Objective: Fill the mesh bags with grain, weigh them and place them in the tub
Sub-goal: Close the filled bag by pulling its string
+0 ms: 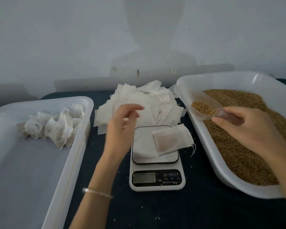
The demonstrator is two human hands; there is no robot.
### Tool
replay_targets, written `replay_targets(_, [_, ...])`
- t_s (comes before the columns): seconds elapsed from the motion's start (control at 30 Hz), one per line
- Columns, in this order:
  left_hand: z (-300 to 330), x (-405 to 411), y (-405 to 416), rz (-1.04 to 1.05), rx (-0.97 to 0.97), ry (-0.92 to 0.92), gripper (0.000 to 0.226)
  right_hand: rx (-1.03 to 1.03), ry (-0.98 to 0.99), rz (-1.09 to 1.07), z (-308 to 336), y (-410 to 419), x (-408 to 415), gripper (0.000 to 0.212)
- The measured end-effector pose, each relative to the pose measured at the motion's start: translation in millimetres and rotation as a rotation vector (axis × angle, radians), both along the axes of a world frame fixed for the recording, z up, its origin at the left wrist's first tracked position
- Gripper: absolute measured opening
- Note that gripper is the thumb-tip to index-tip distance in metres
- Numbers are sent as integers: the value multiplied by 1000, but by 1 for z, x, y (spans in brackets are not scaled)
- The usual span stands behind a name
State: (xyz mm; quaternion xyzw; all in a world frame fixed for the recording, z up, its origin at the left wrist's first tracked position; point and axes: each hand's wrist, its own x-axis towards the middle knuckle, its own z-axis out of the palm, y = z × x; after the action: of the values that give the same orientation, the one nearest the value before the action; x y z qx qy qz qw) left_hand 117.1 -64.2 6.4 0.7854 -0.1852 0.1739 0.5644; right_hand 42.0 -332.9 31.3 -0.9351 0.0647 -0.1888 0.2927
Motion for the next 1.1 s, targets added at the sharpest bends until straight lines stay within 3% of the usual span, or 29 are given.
replay_targets(0.17, [5, 22, -77, -419, 994, 41, 56, -16, 6, -21, -3, -2, 0, 21])
replay_targets(0.23, [5, 25, -94, -495, 1211, 58, 51, -25, 13, -26, -3, -2, -1, 24])
replay_targets(0.3, [5, 26, -101, -527, 1282, 62, 38, -20, 19, -36, -4, -3, -1, 24])
replay_targets(0.47, [12, 23, -93, -439, 1136, 16, 26, -4, 25, -25, -4, -3, -1, 17])
replay_targets(0.67, [19, 16, -57, -287, 709, 129, 36, 17, 20, 46, 6, -1, -3, 9])
replay_targets(0.73, [19, 11, -45, -207, 593, 181, 29, 1, 82, 112, 18, -4, -4, 11])
replay_targets(0.9, [25, 7, -22, -112, 297, 350, 10, -193, 246, 295, 70, -9, 0, 38])
replay_targets(1.1, [23, -2, -18, -111, 212, 364, 26, -423, 331, 428, 109, 4, 10, 40])
